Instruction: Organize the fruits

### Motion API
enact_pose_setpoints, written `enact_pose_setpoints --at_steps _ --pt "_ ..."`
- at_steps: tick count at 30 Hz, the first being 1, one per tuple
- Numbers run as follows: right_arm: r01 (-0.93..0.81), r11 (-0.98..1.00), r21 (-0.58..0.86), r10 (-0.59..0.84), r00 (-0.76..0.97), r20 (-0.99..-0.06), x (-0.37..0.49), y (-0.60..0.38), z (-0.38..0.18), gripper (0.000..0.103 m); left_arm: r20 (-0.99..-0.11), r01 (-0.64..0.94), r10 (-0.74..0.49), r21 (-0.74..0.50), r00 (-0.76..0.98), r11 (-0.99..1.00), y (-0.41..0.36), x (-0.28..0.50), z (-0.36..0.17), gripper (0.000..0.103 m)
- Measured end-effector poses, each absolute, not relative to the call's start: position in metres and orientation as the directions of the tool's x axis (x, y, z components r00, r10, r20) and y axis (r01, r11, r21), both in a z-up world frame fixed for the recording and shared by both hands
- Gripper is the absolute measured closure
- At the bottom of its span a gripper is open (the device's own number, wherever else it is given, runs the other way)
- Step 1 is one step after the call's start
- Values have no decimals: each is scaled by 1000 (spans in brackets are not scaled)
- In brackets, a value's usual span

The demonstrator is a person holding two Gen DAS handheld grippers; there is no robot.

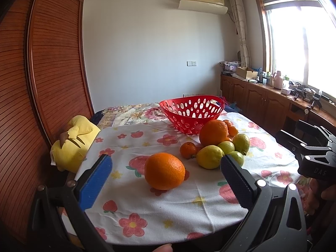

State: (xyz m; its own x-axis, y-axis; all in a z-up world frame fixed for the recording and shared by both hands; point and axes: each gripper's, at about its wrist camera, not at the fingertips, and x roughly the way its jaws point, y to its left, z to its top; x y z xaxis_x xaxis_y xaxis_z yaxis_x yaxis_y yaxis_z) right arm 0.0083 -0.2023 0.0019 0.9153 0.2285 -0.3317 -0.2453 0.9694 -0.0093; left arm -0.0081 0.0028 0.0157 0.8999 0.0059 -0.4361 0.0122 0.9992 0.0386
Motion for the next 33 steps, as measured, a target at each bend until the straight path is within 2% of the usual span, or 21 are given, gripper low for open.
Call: enact_pose_setpoints --at_steps 33 --pt "-252 967 -20 232 917 -323 6 -193 6 0 -418 13 4 39 909 999 3 -18 22 0"
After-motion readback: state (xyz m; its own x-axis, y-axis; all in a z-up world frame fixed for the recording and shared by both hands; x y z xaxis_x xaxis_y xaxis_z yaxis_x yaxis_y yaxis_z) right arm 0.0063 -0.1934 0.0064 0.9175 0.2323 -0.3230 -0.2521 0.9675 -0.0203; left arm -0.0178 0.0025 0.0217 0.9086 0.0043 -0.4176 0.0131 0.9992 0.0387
